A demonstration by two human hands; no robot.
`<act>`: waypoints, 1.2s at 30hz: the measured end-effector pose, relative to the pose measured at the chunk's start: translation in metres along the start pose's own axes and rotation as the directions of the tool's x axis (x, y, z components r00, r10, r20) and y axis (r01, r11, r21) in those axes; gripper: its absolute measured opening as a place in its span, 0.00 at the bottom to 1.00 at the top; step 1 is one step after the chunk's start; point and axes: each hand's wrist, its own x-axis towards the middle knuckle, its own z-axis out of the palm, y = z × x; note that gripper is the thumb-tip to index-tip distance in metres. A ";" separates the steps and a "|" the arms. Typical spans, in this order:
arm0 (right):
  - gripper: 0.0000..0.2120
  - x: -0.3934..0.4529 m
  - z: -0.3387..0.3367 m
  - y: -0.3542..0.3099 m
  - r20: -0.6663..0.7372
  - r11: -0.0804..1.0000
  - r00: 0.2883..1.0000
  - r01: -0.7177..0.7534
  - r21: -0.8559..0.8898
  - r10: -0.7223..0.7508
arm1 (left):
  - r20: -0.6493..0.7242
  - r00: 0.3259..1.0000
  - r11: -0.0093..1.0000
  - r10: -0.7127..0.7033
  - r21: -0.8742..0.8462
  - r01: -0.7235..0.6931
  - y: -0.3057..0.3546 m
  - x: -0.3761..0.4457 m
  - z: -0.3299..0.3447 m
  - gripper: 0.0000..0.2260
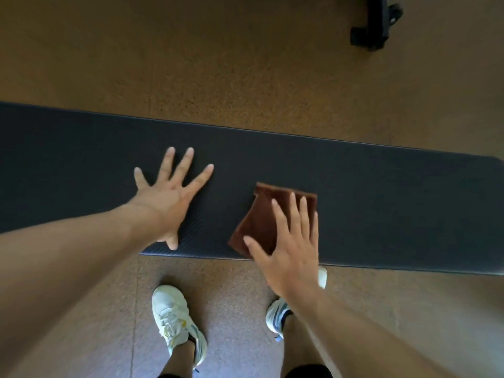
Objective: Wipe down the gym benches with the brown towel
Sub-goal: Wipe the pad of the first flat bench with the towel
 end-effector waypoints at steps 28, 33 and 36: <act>0.27 0.129 -0.059 0.141 -0.068 0.968 0.966 0.250 -0.010 -0.250 | 0.065 0.945 0.888 -0.322 -0.326 0.325 0.165 0.062 -0.042 0.81; 0.32 0.164 -0.070 0.106 -0.033 0.996 0.998 0.047 0.079 -0.044 | 0.031 0.947 0.887 -0.320 -0.342 0.311 0.165 0.061 -0.038 0.81; 0.39 0.073 -0.052 0.116 0.019 0.981 0.980 0.196 0.000 -0.196 | -0.010 0.958 0.889 -0.288 -0.376 0.263 0.163 0.058 -0.032 0.81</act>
